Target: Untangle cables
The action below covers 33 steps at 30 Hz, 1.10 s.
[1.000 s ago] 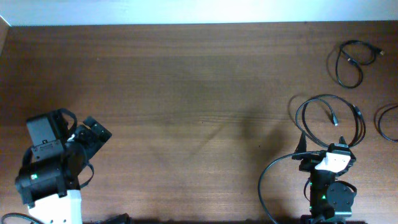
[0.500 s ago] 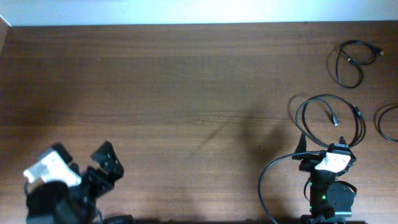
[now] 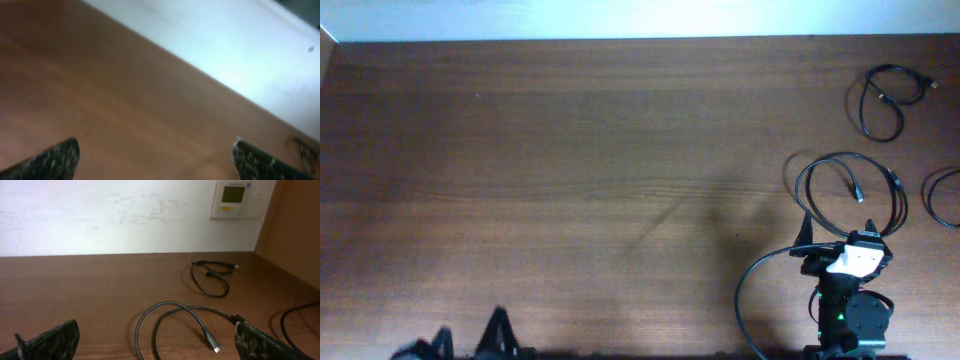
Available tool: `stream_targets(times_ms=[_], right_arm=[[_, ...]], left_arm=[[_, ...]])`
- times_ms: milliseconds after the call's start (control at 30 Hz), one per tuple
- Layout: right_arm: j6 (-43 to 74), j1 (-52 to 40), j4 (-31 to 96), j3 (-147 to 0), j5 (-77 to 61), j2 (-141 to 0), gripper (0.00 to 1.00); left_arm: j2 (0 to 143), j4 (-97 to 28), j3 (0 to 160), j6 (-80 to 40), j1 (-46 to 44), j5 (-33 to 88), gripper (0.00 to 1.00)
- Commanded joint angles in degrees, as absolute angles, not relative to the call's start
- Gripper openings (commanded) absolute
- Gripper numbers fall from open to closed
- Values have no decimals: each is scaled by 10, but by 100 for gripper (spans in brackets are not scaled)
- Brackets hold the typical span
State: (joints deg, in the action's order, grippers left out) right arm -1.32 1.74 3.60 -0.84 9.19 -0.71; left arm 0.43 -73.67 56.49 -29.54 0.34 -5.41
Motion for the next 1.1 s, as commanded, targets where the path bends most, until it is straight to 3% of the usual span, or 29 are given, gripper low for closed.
stream_targets(times_ms=[0,267,367,533,1067], right_arm=[[-11,20,37,-3,97,-3,98],[-11,20,37,-3,97,-3,98],[-11,20,37,-3,97,-3,99],[-11,20,37,-3,97,-3,98],[-11,20,37,-3,97,-3,98]], left_arm=[[3,-619,467,-235,3,-58,99],[3,-250,137,-209,3,-23,99],[3,-190,91,-205,3,-17,99],[3,-34,33,21,3,67,99],[3,-41,5,48,2,56,99]])
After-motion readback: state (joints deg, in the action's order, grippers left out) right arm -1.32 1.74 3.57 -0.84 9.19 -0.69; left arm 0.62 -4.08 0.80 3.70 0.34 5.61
